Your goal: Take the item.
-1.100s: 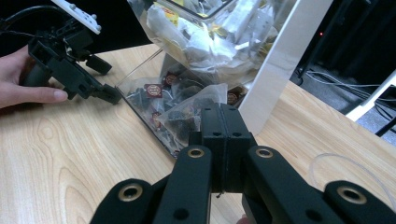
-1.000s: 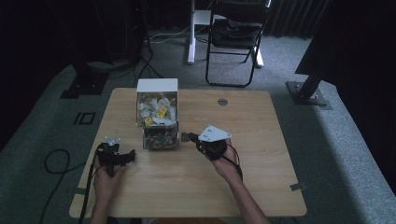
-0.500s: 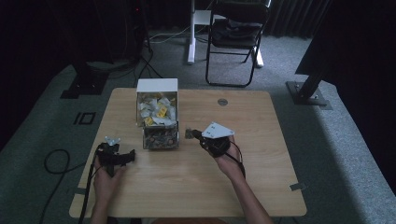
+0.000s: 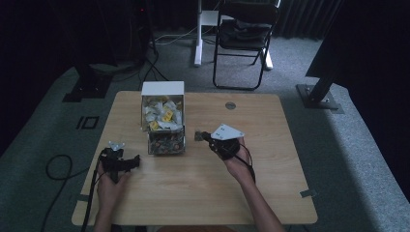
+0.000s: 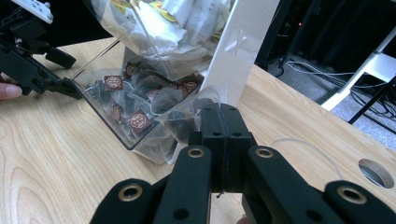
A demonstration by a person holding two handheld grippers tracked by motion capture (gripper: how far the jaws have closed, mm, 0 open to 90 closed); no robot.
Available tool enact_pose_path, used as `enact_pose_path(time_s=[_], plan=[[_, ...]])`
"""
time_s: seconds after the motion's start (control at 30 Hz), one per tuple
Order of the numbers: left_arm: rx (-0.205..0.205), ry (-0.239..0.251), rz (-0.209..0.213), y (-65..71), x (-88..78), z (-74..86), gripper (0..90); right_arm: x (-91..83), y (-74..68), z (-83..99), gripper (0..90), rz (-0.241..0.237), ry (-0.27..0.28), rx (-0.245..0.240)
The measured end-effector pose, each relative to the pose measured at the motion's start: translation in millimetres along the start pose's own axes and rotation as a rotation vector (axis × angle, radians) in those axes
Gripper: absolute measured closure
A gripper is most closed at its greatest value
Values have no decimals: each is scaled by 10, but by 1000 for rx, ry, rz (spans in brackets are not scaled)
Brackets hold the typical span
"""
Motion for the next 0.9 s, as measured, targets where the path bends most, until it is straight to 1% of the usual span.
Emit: enact_pose_path(time_s=[0.1, 0.7, 0.9], plan=[[0, 0, 0, 0, 0, 0, 56, 15, 22, 2, 900, 6, 2, 8], [0, -1, 0, 0, 0, 0, 56, 54, 148, -9, 900, 38, 0, 18], [-1, 1, 0, 1, 1, -1, 56, 54, 211, 8, 900, 53, -3, 35]])
Point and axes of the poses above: each handheld gripper's, and its own axes: x roughly forward along the jaws, z roughly out of its underside, y roughly to its right, the point moved 5 cm from there along x, roughly forward along the jaws
